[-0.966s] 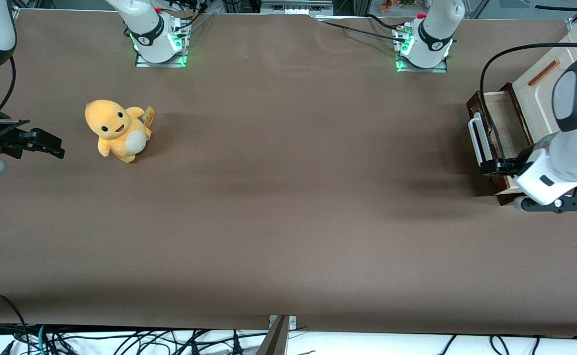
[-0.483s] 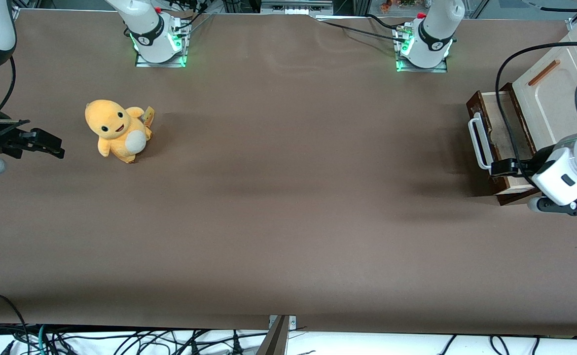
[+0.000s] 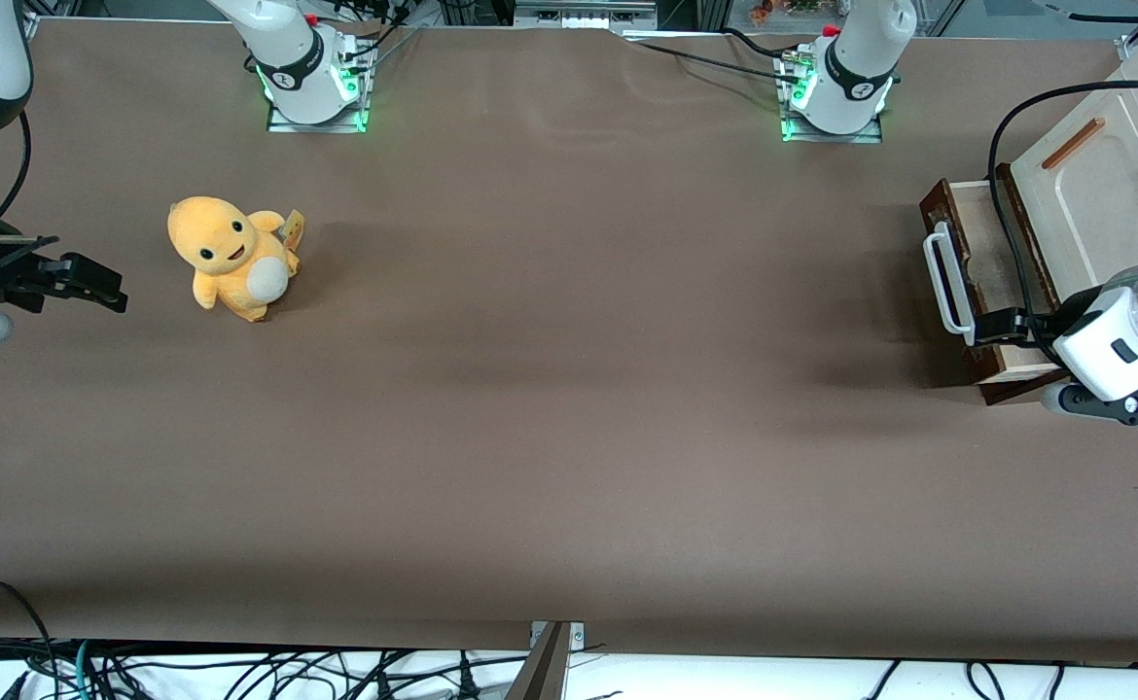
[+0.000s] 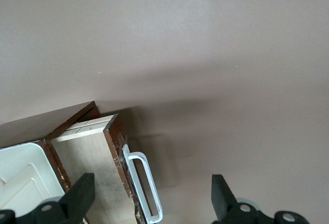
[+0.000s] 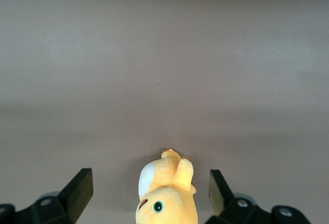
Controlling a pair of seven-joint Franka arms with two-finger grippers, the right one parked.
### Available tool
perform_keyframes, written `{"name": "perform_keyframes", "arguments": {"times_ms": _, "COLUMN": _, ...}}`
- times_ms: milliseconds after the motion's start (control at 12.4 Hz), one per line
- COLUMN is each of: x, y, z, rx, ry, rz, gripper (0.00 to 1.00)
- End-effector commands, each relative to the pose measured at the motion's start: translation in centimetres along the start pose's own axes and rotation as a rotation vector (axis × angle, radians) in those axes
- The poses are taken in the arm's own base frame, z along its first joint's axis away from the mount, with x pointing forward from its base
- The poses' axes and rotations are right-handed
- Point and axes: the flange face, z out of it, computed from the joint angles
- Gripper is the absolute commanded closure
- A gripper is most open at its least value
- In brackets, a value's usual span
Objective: Open lower drawer with left arm only
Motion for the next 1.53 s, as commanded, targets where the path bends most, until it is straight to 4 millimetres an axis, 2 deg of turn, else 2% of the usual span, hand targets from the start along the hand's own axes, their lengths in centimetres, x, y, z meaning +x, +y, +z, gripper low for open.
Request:
{"name": "perform_keyframes", "arguments": {"times_ms": 0, "x": -0.1, "y": -0.2, "z": -1.0, "rx": -0.058, "ry": 0.049, "rz": 0.02, "gripper": 0.0}}
{"name": "perform_keyframes", "arguments": {"times_ms": 966, "x": 0.2, "y": -1.5, "z": -1.6, "rx": -0.063, "ry": 0.1, "rz": -0.002, "gripper": 0.0}}
{"name": "perform_keyframes", "arguments": {"times_ms": 1448, "x": 0.2, "y": -1.4, "z": -1.5, "rx": -0.064, "ry": 0.1, "rz": 0.001, "gripper": 0.0}}
